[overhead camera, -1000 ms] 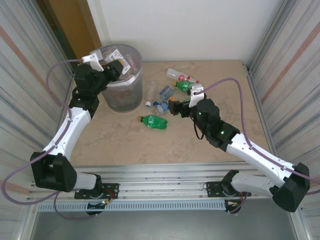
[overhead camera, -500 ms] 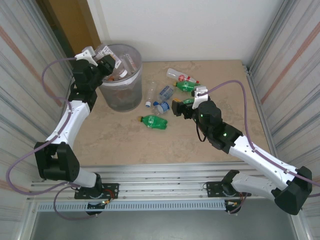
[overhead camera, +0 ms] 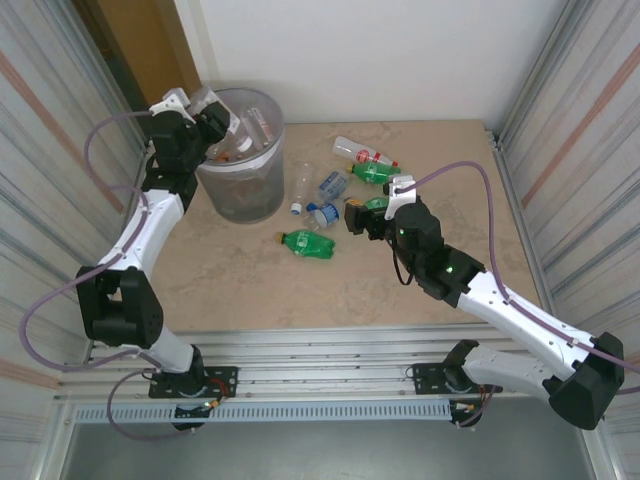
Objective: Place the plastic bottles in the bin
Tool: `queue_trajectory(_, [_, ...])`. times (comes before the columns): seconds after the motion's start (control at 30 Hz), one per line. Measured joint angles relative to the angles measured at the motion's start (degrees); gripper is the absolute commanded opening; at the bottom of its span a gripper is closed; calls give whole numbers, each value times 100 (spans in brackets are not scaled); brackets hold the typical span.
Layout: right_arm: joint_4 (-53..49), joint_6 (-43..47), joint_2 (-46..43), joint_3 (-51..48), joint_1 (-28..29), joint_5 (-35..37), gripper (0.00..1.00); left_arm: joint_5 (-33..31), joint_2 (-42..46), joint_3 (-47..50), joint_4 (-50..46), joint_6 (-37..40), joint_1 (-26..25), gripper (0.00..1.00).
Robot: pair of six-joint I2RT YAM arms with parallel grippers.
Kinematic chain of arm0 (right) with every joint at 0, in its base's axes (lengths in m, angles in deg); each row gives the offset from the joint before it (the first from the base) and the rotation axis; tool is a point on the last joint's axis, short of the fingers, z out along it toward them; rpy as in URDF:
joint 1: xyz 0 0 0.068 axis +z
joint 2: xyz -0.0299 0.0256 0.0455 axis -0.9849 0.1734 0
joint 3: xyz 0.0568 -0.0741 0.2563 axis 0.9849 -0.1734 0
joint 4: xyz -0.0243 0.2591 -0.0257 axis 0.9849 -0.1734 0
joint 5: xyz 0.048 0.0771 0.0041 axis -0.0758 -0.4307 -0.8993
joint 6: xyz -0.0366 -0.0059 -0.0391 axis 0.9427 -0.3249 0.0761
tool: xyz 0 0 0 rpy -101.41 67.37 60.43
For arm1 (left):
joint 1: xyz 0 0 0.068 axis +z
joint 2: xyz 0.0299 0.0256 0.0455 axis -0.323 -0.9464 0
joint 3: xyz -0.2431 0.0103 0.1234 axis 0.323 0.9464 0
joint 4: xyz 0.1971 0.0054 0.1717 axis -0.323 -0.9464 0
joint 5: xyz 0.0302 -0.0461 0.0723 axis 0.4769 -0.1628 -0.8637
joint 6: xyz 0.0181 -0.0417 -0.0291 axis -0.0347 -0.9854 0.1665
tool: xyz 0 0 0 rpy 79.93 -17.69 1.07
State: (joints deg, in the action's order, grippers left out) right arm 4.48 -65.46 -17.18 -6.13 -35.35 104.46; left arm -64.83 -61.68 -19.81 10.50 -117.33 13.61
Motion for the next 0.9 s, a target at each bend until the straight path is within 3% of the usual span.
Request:
queue_trajectory(0.23, [0, -17, 0, 0, 0, 0, 98, 39, -295, -70, -232, 101, 0, 73])
queue_trajectory(0.4, [-37, -33, 0, 0, 0, 2, 98, 42, -295, -79, -291, 157, 0, 74])
queue_trajectory(0.5, [-87, -39, 0, 0, 0, 22, 98, 39, -295, -79, -297, 212, 0, 67])
queue_trajectory(0.57, [-127, -46, 0, 0, 0, 39, 98, 37, -295, -79, -308, 269, 0, 53])
queue_trajectory(0.67, [-133, -114, 0, 0, 0, 46, 98, 46, -295, -79, -341, 319, 0, 40])
queue_trajectory(0.83, [-131, -144, 2, 0, 0, 42, 98, 205, -297, -79, -369, 348, 0, 23])
queue_trajectory(0.9, [-131, -144, 13, 0, 0, 39, 98, 343, -323, -96, -367, 348, 0, 21])
